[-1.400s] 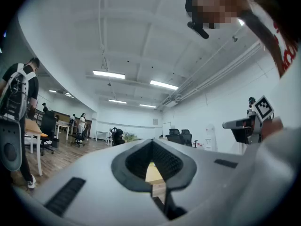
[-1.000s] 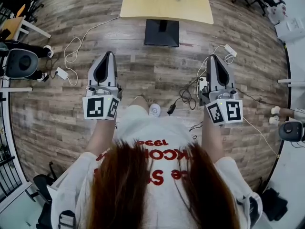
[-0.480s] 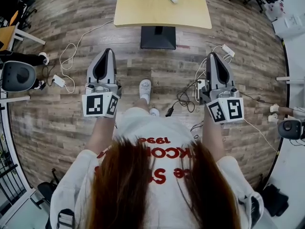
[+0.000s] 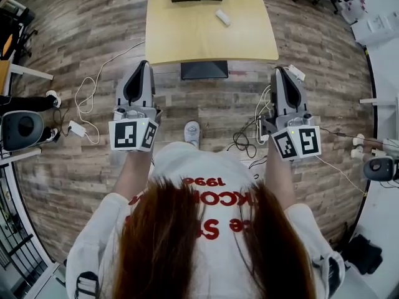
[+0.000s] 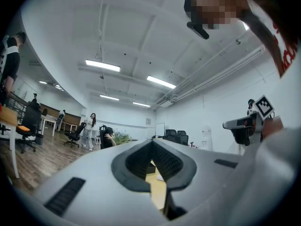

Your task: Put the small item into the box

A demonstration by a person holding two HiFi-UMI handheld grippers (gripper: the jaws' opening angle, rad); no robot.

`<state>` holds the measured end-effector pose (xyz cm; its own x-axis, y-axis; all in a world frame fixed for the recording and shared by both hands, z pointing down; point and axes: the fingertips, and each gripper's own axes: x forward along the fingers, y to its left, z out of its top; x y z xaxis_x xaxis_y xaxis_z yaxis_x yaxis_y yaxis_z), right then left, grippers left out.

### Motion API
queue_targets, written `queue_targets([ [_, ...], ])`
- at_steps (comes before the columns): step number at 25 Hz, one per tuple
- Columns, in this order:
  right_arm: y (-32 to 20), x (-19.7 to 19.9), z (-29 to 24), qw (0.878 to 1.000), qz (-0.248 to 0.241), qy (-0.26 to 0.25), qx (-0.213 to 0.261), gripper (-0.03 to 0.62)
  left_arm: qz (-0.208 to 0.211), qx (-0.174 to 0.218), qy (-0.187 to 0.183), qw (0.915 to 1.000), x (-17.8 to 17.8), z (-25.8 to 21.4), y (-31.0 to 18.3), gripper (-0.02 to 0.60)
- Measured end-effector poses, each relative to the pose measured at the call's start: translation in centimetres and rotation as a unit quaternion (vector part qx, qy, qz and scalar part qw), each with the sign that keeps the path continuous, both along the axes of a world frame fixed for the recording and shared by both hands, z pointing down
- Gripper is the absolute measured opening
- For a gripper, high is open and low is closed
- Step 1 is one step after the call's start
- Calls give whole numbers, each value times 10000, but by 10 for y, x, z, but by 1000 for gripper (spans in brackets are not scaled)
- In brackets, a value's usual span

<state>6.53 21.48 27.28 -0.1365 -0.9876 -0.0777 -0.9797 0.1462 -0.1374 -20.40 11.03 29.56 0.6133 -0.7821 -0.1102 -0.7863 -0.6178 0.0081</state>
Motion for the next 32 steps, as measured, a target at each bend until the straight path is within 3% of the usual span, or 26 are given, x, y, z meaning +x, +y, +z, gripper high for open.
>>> queue_targets([
  [4, -35, 1, 11, 9993, 80, 105, -336, 6, 93, -14, 5, 10000, 3, 0, -36, 8],
  [6, -48, 0, 16, 9987, 2, -131, -495, 6, 105, -47, 8, 9999, 4, 0, -49, 7],
  [12, -65, 11, 19, 9974, 7, -538, -476, 6, 89, -156, -1, 9998, 7, 7, -69, 7],
  [20, -107, 26, 20, 9971, -224, -592, -417, 6, -266, -199, -24, 9994, 7, 16, -96, 8],
  [32, -205, 93, 15, 9947, -814, -576, -263, 6, -813, 23, -17, 9967, 68, 3, -169, 6],
])
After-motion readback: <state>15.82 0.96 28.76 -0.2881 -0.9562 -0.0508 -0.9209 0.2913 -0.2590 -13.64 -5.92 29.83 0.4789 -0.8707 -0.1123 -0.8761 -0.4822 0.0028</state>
